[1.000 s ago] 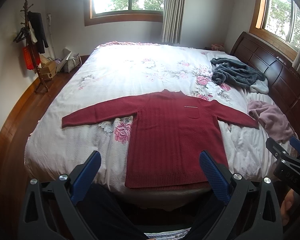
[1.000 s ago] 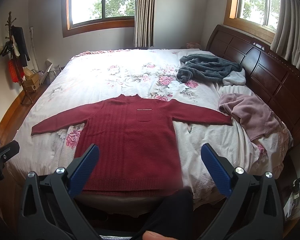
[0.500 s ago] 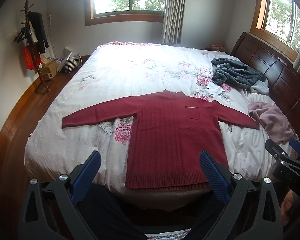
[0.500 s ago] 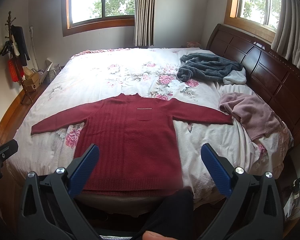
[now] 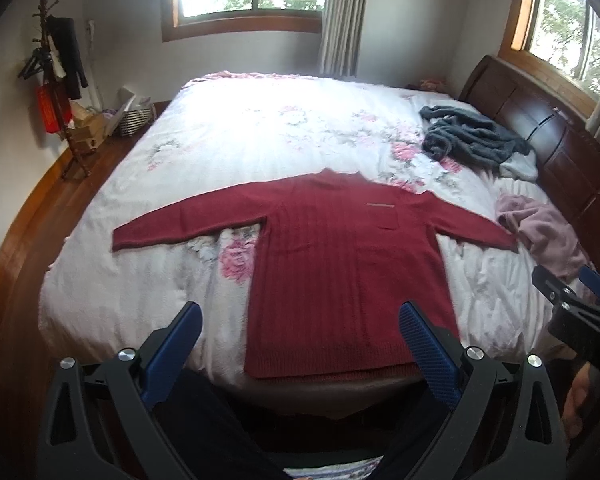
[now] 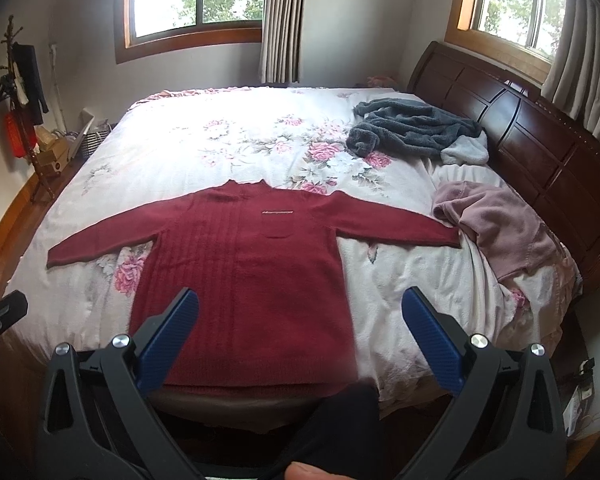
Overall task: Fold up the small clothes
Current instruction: 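Grasp the red sweater's sleeve cuff with the right tool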
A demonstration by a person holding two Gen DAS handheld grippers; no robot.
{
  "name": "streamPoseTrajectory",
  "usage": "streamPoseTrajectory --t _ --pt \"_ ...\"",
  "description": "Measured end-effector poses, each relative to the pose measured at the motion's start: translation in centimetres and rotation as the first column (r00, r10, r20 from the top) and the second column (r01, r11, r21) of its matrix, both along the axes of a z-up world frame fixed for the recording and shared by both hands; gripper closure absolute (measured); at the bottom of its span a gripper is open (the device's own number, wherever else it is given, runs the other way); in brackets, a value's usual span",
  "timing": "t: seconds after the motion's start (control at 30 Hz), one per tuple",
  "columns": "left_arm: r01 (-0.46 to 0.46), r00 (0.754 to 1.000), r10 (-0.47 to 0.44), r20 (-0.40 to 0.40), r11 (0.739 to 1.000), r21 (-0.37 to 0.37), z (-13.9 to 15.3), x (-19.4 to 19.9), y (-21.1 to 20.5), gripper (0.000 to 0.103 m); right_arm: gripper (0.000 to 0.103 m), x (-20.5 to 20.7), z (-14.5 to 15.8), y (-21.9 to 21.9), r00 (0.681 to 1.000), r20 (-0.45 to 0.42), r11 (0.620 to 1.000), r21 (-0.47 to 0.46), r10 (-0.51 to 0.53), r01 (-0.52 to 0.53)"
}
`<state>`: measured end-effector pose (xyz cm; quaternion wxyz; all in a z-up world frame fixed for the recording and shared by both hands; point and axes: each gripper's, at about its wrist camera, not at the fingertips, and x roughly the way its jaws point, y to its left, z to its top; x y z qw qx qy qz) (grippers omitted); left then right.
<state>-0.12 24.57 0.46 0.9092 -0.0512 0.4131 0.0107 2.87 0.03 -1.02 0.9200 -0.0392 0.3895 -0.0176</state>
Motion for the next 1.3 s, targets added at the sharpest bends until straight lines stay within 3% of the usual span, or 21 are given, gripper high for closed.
streamPoseTrajectory --t 0.13,0.33,0.53,0.7,0.83,0.93,1.0,1.03,1.07,1.13,1.17,1.23,1.27,1.3 --pt "0.072 0.997 -0.073 -0.013 0.996 -0.048 -1.3 1.9 -0.6 0.004 0.003 0.9 0.2 -0.5 1.0 0.023 1.0 -0.021 -0.013 0.013" --pt "0.092 0.993 -0.097 -0.064 0.993 -0.074 -3.1 5.6 -1.6 0.004 0.003 3.9 -0.4 -2.5 0.999 0.033 0.999 -0.035 -0.033 0.034" --pt "0.072 0.981 -0.106 -0.163 0.977 -0.202 -7.0 10.0 -2.1 0.004 0.003 8.0 -2.7 -5.3 0.998 0.021 0.997 -0.054 -0.052 0.053" --pt "0.067 0.986 -0.101 -0.135 0.97 -0.235 -10.2 12.6 -2.5 0.004 0.003 12.2 -6.5 -10.4 0.996 0.049 0.997 0.019 -0.074 0.073" --pt "0.107 0.981 -0.13 -0.142 0.982 -0.158 -12.8 15.0 -4.1 0.004 0.003 16.2 -11.3 -17.1 0.991 -0.006 0.968 0.213 -0.136 0.134" --pt "0.128 0.969 -0.158 -0.188 0.978 -0.165 -14.5 16.7 -5.1 0.004 0.003 19.6 -16.5 -24.9 0.962 -0.099 0.889 0.366 -0.255 0.273" --pt "0.133 0.966 -0.162 -0.202 0.98 -0.148 -15.1 17.3 -5.6 0.004 0.011 20.8 -19.2 -29.1 0.934 -0.161 0.816 0.454 -0.32 0.358" --pt "0.139 0.964 -0.166 -0.205 0.98 -0.142 -15.4 17.6 -5.9 0.004 0.026 21.7 -21.4 -32.3 0.911 -0.206 0.748 0.52 -0.358 0.412" --pt "0.143 0.963 -0.171 -0.207 0.979 -0.143 -15.6 17.9 -6.1 0.004 0.039 22.4 -22.8 -34.3 0.893 -0.242 0.707 0.547 -0.379 0.449" --pt "0.147 0.96 -0.18 -0.215 0.976 -0.161 -16.0 18.3 -6.4 0.004 0.045 23.2 -25.5 -37.8 0.859 -0.309 0.613 0.604 -0.408 0.509" --pt "0.149 0.956 -0.186 -0.225 0.974 -0.173 -16.4 18.6 -6.6 0.004 0.046 23.6 -27.3 -40.1 0.838 -0.339 0.536 0.651 -0.428 0.537" --pt "0.152 0.95 -0.196 -0.241 0.97 -0.19 -16.9 19.1 -6.5 0.004 0.051 24.3 -29.6 -43.3 0.809 -0.372 0.428 0.705 -0.455 0.565" --pt "0.153 0.948 -0.202 -0.246 0.967 -0.205 -17.1 19.3 -6.5 0.004 0.053 25.0 -31.1 -45.6 0.801 -0.379 0.349 0.753 -0.463 0.558" --pt "0.151 0.947 -0.208 -0.245 0.961 -0.23 -17.4 19.4 -6.4 0.004 0.053 25.3 -31.6 -46.3 0.796 -0.38 0.32 0.768 -0.47 0.555"
